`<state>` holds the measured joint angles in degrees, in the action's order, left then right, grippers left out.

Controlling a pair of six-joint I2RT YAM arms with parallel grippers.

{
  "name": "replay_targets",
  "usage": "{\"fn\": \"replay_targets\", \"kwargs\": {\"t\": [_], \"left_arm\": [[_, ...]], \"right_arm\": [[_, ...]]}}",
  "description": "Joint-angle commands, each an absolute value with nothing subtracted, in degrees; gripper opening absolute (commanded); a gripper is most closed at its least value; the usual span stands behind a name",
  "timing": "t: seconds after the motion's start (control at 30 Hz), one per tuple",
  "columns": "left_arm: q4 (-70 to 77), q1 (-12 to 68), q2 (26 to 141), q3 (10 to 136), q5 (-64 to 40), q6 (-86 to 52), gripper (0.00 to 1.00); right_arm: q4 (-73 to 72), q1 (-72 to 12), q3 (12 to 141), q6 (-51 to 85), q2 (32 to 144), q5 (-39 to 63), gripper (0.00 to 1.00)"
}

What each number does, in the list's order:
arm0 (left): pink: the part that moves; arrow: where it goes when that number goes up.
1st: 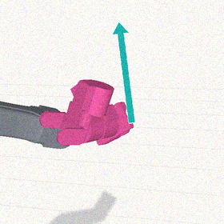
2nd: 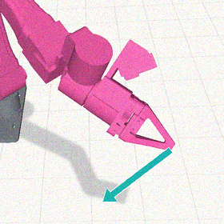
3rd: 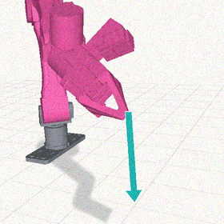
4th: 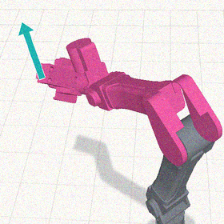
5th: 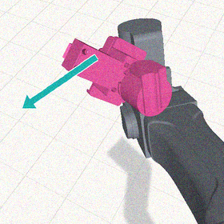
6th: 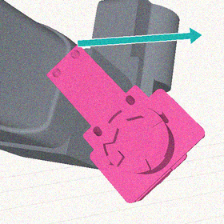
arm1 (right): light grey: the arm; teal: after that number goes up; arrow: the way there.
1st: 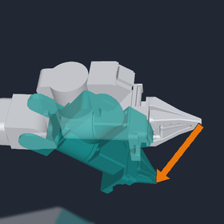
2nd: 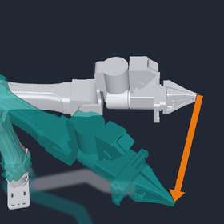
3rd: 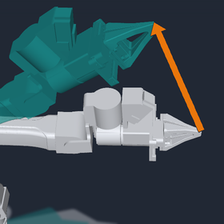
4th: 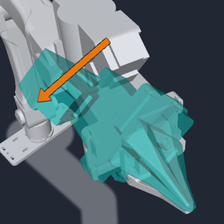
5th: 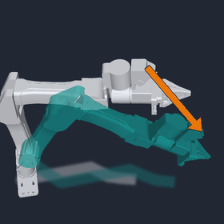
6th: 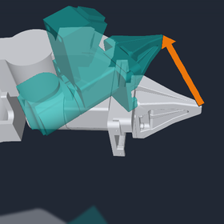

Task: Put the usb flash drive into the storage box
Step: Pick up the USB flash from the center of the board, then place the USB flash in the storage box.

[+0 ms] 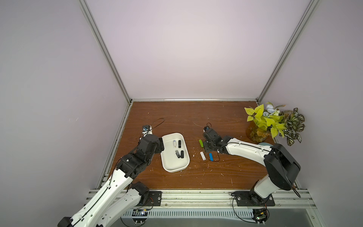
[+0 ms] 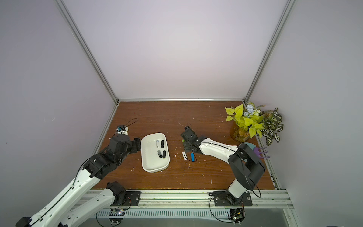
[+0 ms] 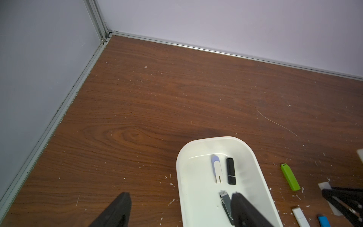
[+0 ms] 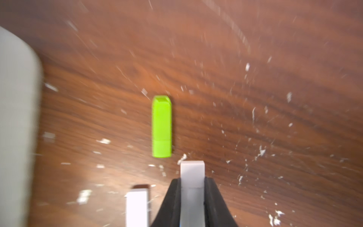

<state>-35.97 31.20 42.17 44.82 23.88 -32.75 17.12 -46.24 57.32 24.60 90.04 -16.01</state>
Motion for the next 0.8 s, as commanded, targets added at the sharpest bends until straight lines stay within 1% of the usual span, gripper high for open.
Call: {"fn": "replay_targets", "kwargs": {"t": [0.0, 0.1, 0.23, 0.5, 0.67, 0.77], "left_arm": [[-36.7, 30.6, 40.8, 44.4, 25.5, -32.8, 0.79], [-36.8, 30.5, 39.6, 44.4, 26.4, -33.0, 0.79], [-36.9, 30.5, 37.4, 44.5, 28.1, -33.5, 0.79], [-37.3, 30.5, 32.9, 44.1, 30.6, -34.4, 0.79], [-37.3, 30.5, 32.8, 44.0, 30.5, -34.5, 0.79], [-37.3, 30.5, 33.1, 44.0, 30.4, -34.4, 0.79]], "right_arm": [[16.5, -49.6, 63.8, 29.3, 86.1, -12.8, 0.15], [13.8, -53.2, 67.8, 32.9, 87.7, -8.8, 0.15], [9.3, -58.0, 74.0, 37.7, 94.8, -5.1, 0.14], [12.9, -63.6, 91.4, 40.9, 113.7, -6.7, 0.15], [15.4, -64.2, 97.7, 42.2, 121.8, -9.3, 0.16], [18.4, -64.3, 101.6, 42.6, 125.4, -11.0, 0.18]]}}
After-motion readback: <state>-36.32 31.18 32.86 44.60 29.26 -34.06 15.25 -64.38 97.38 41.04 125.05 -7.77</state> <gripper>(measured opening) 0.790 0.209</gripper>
